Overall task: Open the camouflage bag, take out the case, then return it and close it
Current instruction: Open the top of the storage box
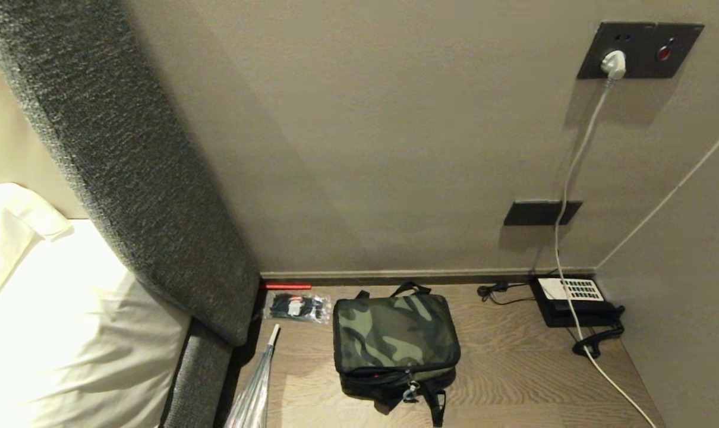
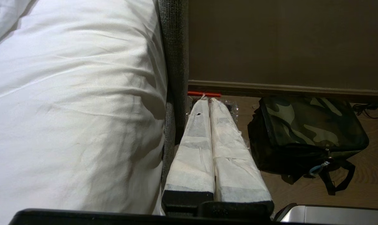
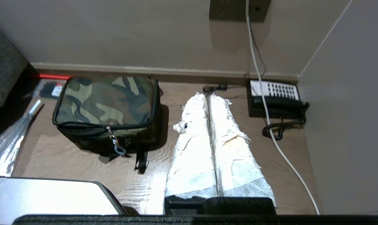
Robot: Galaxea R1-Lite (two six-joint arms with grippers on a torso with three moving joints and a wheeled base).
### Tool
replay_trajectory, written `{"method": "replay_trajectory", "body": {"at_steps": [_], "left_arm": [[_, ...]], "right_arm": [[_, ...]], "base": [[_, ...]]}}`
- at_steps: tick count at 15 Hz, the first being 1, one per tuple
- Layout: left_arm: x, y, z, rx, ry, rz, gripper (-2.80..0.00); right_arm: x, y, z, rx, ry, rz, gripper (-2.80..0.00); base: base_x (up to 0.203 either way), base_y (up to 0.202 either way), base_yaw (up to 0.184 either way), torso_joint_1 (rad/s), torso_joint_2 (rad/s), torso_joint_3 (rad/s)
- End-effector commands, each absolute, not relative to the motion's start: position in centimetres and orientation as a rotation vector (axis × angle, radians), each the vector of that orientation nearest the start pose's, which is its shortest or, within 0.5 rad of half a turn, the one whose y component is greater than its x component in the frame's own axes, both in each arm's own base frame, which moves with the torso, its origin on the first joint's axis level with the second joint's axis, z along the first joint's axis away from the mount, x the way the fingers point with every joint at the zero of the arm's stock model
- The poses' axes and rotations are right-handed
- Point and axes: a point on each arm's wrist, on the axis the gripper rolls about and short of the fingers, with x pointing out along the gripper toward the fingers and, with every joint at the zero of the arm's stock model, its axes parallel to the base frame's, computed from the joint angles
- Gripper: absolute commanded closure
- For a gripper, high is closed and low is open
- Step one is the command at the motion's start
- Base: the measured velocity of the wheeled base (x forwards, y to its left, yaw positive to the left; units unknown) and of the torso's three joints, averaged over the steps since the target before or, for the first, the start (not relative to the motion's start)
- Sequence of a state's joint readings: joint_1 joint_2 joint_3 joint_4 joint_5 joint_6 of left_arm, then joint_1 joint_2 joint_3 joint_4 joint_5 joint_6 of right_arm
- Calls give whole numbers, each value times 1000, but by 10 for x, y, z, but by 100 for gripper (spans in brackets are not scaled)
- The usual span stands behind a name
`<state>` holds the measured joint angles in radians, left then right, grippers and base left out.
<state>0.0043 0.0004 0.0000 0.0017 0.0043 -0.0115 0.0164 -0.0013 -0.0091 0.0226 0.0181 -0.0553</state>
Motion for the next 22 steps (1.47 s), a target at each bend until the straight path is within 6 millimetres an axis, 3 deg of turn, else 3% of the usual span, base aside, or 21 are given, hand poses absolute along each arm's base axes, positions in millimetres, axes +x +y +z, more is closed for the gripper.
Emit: {"method": "replay_trajectory", "body": {"at_steps": [1, 22], "left_arm": [[-23, 0, 74, -12, 4, 11, 0], [-23, 0, 75, -11, 1, 9, 0]], "right_arm": [[-24, 0, 76, -57, 11, 36, 0], [-24, 0, 76, -57, 11, 36, 0]], "base": [[0, 0, 0, 2, 2, -203], [0, 0, 0, 2, 3, -197]]}}
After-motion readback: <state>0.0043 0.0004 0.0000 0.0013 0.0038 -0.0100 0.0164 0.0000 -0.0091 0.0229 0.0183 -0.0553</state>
